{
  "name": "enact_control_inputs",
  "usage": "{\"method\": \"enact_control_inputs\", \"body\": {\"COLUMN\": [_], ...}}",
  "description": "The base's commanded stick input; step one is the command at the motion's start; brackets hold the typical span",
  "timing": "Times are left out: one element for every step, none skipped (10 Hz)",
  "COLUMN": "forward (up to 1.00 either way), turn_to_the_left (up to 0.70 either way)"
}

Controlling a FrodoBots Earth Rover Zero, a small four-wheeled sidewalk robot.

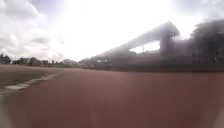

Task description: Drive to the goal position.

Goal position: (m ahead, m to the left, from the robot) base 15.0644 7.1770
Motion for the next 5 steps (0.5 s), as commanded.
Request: {"method": "enact_control_inputs", "body": {"forward": [0.70,0.70,0.70,0.70,0.70], "turn_to_the_left": [0.00,0.00,0.00,0.00,0.00]}}
